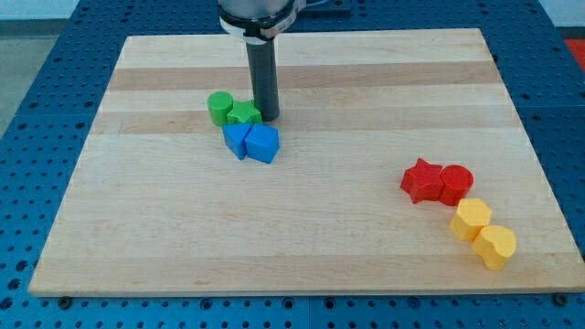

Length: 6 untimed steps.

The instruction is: Separate blue cube and blue triangle

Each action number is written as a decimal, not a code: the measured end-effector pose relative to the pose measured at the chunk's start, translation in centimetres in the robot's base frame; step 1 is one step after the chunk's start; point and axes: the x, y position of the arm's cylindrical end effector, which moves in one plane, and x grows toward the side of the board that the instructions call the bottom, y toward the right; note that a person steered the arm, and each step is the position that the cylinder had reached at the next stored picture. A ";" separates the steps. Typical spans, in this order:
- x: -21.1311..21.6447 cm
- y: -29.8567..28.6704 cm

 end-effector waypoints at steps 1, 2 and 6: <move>-0.5 -2.1; -1.3 -3.6; 2.9 -1.6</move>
